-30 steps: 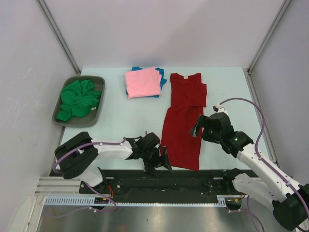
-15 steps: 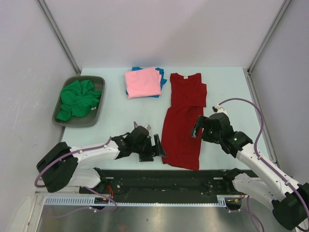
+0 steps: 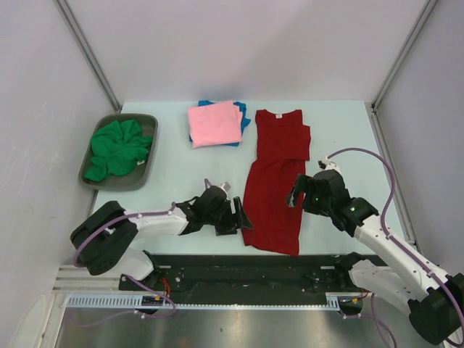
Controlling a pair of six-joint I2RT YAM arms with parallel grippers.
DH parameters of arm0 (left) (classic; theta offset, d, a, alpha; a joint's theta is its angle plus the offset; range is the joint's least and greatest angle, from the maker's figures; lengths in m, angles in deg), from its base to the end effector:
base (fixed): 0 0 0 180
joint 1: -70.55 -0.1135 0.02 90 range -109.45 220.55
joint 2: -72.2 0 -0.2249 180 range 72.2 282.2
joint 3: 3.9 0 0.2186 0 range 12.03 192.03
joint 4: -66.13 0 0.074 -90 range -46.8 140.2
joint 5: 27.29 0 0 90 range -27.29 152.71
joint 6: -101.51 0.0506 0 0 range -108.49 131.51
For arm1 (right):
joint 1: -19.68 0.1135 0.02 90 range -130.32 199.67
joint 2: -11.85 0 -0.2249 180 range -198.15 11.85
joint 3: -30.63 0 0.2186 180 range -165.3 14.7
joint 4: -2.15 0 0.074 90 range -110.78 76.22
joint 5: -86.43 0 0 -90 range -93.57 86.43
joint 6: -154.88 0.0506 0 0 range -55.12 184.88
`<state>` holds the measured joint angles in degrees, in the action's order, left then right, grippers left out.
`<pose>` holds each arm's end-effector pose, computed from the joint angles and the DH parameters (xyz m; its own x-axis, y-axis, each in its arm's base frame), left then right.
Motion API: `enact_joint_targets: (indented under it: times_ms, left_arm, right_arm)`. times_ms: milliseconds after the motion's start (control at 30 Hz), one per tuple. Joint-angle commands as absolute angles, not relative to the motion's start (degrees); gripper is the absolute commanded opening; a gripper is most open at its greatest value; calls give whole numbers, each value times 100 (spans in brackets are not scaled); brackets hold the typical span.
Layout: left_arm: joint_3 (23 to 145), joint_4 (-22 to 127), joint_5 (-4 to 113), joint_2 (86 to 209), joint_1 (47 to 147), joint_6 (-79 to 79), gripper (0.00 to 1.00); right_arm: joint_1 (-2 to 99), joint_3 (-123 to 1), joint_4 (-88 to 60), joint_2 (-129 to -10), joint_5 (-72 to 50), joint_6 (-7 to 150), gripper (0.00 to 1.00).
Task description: Fold and stack the t-shirts
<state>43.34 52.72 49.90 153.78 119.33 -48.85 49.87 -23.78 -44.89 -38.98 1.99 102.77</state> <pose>0.1566 -0.1958 0.1214 -0.9641 -0.1857 -0.1899 -0.0126 0.7462 -0.6656 0.1636 0.0895 0.2160 -0.7393 0.2771 -0.6138 0.0181 0.9193 0.3932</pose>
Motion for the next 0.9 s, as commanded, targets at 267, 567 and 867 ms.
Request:
enact_joint_targets:
  times_ms: [267,567,867]
  left_arm:
    - [3831,5354,5094,15605,11916,-4817,38]
    - [3884,5565,4918,15807,11977,-4931,58]
    - [3919,5881,4830,16132,12232,-5124,59]
  right_arm:
    - [4991,-2125,-4375,-3833,179,10337,94]
    - [5026,-1861,-4384,-3693,135,10382,94]
    - [5026,-1800,-4445,-3596,144,10417,94]
